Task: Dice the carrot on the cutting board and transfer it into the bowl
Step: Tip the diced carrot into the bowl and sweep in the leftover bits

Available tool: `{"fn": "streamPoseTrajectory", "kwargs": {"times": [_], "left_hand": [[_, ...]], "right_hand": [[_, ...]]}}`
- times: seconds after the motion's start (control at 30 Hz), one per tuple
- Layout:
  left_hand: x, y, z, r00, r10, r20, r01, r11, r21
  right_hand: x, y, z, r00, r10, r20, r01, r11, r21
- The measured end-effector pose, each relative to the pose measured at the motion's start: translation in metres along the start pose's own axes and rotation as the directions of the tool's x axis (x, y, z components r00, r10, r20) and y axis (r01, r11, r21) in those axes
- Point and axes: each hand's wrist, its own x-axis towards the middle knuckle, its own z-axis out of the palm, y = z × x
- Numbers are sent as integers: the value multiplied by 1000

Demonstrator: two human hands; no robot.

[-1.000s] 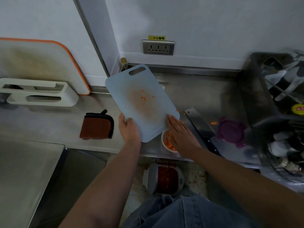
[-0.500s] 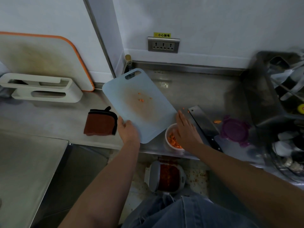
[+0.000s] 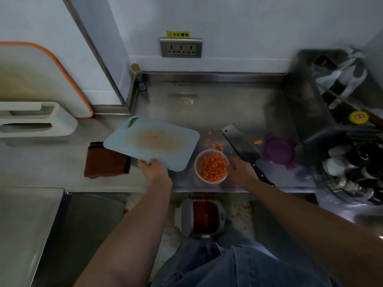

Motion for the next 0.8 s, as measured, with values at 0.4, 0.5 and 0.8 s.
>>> {"fn": "streamPoseTrajectory", "kwargs": {"times": [0.4,0.5,0.8], "left_hand": [[-24,-26,22,941,-333,60,242,787,567],[-38,-38,37,877,-405,259,102,683,723],[-53,-61,58,899,-217,382,-209,554,806]], "right_hand": [[4,14,-13,991,-50,-128,55,998,39],[5,17,-20,987,-69,-145,70,998,5],[7,11,-36,861,-496,-112,498,867,-11]]}}
